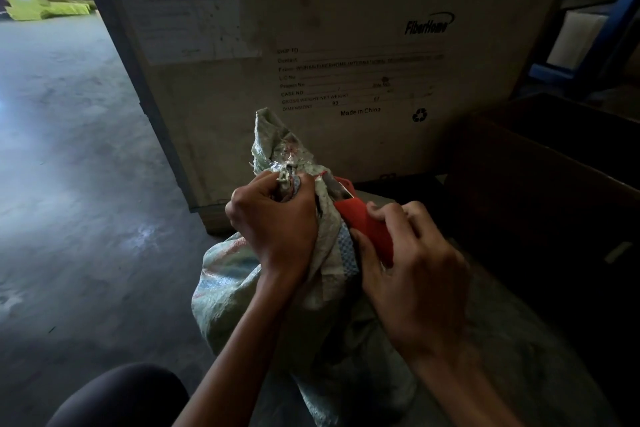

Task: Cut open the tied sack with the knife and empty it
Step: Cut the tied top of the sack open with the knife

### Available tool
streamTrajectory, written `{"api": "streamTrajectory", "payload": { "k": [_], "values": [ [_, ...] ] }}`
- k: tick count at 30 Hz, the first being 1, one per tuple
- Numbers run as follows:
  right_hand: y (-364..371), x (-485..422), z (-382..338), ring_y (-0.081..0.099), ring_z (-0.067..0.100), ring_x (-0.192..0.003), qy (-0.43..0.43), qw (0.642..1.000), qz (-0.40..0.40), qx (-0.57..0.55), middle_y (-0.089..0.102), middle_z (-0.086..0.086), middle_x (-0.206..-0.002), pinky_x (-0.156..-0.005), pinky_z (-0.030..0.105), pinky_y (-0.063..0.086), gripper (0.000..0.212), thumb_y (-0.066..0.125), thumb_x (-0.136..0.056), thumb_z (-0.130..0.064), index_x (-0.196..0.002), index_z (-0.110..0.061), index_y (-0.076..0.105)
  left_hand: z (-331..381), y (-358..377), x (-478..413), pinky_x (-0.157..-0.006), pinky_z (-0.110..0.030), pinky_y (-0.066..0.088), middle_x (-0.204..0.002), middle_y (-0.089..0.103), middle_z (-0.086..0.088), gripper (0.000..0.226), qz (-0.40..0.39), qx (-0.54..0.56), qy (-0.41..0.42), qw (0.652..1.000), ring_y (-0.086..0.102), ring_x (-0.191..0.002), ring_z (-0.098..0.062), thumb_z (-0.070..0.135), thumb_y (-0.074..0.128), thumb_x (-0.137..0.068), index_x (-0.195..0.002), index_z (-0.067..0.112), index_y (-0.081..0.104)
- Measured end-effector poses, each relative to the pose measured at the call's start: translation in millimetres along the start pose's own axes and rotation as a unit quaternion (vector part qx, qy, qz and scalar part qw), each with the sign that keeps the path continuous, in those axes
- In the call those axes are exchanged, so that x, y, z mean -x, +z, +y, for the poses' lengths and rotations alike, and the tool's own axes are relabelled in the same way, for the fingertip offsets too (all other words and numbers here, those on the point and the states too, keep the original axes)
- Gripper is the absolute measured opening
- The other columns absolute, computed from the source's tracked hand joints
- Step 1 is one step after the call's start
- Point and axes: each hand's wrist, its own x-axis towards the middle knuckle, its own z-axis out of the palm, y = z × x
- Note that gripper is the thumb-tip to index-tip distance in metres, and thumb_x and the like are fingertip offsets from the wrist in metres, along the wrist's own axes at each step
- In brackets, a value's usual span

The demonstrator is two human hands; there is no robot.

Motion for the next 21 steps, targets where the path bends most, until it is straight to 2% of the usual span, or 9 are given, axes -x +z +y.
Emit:
{"api": "streamTrajectory", "payload": {
  "k": [3,6,9,11,12,14,18,19,21],
  "values": [
    [-12.5,-25.0,6.8,0.062,0.017,-0.087,0.056,0.993,0.091,-0.049,0.064,0.003,-0.102,-0.067,0.028,0.048,0.024,0.067,-0.092,-0.035,-0.102,-0.014,0.062,-6.4,3.2,22.8,-0.047,-0.036,0.033,-0.045,0.033,0.000,0.046,-0.039,-0.019,-0.003,0.999,0.029,-0.047,-0.010,0.018,0.077,-0.071,-0.044,0.006,0.041],
    [-44.2,-63.3,33.3,0.059,0.010,-0.087,0.096,0.981,0.158,-0.054,0.065,0.000,-0.105,-0.061,0.013,0.038,0.029,0.065,-0.092,-0.039,-0.107,-0.015,0.061,-8.0,3.9,54.2,-0.048,-0.032,0.029,-0.046,0.031,0.009,0.053,-0.109,-0.023,0.046,0.993,0.026,-0.047,-0.006,0.016,0.081,-0.072,-0.044,0.019,0.036],
    [-59.0,-64.7,50.5,0.052,-0.004,-0.072,0.101,0.989,0.092,-0.051,0.059,-0.010,-0.099,-0.056,0.004,0.031,0.030,0.067,-0.088,-0.041,-0.109,-0.020,0.061,-11.5,2.1,45.1,-0.047,-0.032,0.033,-0.045,0.043,0.005,0.053,-0.103,-0.015,0.021,0.994,0.032,-0.047,-0.006,0.024,0.085,-0.075,-0.045,0.016,0.042],
    [-49.2,-56.6,52.4,0.053,-0.010,-0.064,0.133,0.986,0.038,-0.092,0.059,-0.015,-0.090,-0.046,0.004,0.038,0.027,0.069,-0.087,-0.040,-0.107,-0.022,0.062,-14.2,-3.4,28.6,-0.047,-0.035,0.044,-0.050,0.060,-0.002,0.046,-0.105,0.010,-0.028,0.994,0.046,-0.048,-0.009,0.034,0.086,-0.077,-0.051,0.010,0.057],
    [-42.2,-55.2,51.1,0.056,-0.013,-0.066,0.165,0.977,0.025,-0.136,0.059,-0.018,-0.086,-0.050,0.003,0.041,0.026,0.070,-0.086,-0.040,-0.106,-0.024,0.063,-13.1,-7.7,21.5,-0.050,-0.039,0.052,-0.057,0.068,-0.007,0.042,-0.116,0.033,-0.054,0.991,0.057,-0.051,-0.015,0.038,0.086,-0.078,-0.058,0.007,0.065],
    [-29.9,-54.4,47.0,0.059,-0.017,-0.068,0.252,0.936,0.006,-0.247,0.063,-0.014,-0.079,-0.054,0.008,0.044,0.024,0.072,-0.082,-0.047,-0.097,-0.030,0.066,-8.3,-15.9,12.4,-0.062,-0.043,0.060,-0.070,0.076,-0.010,0.036,-0.145,0.089,-0.107,0.980,0.072,-0.064,-0.028,0.041,0.084,-0.080,-0.070,0.008,0.075],
    [-12.9,-48.4,40.0,0.071,0.024,-0.068,0.343,0.852,-0.082,-0.388,0.072,0.014,-0.078,-0.059,0.042,0.059,0.033,0.079,-0.077,-0.045,-0.082,-0.014,0.069,3.5,-26.1,-0.6,-0.079,-0.044,0.065,-0.092,0.080,-0.014,0.031,-0.205,0.206,-0.224,0.930,0.078,-0.092,-0.035,0.033,0.082,-0.085,-0.095,0.004,0.077],
    [-11.0,-47.0,38.5,0.069,0.024,-0.061,0.349,0.832,-0.101,-0.418,0.071,0.013,-0.071,-0.053,0.040,0.059,0.033,0.080,-0.077,-0.043,-0.080,-0.014,0.065,4.3,-27.9,-2.6,-0.079,-0.040,0.065,-0.096,0.080,-0.014,0.031,-0.219,0.229,-0.243,0.917,0.078,-0.093,-0.031,0.030,0.081,-0.086,-0.101,0.002,0.076],
    [-7.4,-45.4,36.1,0.056,0.003,-0.040,0.352,0.791,-0.124,-0.485,0.058,-0.007,-0.051,-0.037,0.018,0.043,0.028,0.080,-0.078,-0.037,-0.074,-0.023,0.057,5.9,-31.3,-4.1,-0.077,-0.033,0.064,-0.100,0.080,-0.015,0.033,-0.242,0.264,-0.268,0.894,0.078,-0.090,-0.024,0.027,0.078,-0.089,-0.108,0.001,0.074]
  ]
}}
